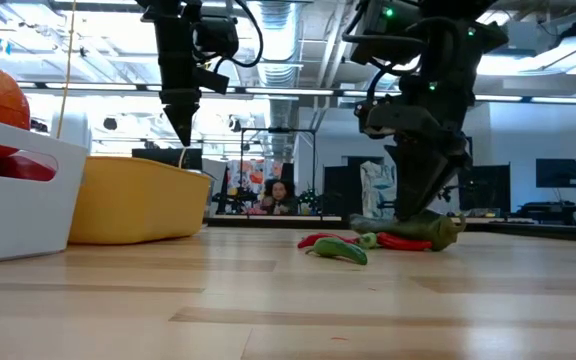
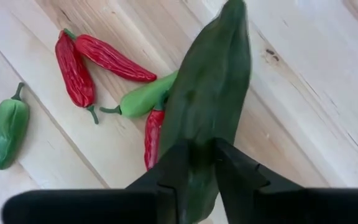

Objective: Sort produce into baskets
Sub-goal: Put the middle right pepper into the top transparent bin

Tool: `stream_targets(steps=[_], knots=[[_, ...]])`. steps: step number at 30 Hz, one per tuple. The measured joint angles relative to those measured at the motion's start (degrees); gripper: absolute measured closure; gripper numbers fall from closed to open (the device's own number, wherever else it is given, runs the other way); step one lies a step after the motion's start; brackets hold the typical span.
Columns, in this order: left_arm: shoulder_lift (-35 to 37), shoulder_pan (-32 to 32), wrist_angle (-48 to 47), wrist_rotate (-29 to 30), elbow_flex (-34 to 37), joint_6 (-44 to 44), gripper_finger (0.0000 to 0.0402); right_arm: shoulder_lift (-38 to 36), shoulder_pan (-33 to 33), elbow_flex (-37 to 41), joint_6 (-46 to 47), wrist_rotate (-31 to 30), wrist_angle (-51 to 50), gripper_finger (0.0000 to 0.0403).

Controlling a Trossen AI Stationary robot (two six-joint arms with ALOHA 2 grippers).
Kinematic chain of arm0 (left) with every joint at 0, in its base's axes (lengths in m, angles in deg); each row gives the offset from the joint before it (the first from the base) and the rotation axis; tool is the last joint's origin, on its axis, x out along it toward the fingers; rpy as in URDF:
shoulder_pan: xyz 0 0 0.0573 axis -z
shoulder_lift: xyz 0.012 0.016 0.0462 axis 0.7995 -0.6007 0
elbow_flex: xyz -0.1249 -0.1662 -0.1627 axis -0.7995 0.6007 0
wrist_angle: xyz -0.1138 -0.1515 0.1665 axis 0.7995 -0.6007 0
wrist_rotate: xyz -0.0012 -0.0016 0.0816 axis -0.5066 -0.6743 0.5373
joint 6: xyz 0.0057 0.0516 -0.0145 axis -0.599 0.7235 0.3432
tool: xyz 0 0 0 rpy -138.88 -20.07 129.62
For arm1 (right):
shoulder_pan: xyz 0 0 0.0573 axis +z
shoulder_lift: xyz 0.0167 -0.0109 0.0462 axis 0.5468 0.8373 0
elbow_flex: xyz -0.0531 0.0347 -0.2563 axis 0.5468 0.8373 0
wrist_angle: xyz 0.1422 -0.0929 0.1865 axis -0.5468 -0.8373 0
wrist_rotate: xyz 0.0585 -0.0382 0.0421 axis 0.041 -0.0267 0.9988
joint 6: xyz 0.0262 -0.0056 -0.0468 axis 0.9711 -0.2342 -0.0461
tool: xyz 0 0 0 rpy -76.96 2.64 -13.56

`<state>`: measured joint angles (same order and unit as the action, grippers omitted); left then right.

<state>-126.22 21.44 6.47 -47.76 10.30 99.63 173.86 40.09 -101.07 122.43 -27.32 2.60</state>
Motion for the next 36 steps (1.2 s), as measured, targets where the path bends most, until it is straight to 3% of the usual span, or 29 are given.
stream_targets(steps=[5,11,26,36], knots=[[0.0,0.0,0.0,-0.01,0.0,-0.21,0.0233,0.0,0.0,0.0,-0.02,0.07,0.08,0.0332],[0.0,0.0,-0.02,-0.03,0.0,-0.42,0.0233,0.0,0.0,0.0,-0.02,0.15,0.04,0.0328],[0.0,0.0,-0.02,-0.05,-0.02,-0.44,0.0233,0.22,-0.39,0.22,0.02,0.59,-0.49,0.0174],[0.0,0.0,-0.02,-0.14,-0.02,-0.53,0.0233,0.81,-0.39,0.5,0.06,0.54,0.65,0.0157]])
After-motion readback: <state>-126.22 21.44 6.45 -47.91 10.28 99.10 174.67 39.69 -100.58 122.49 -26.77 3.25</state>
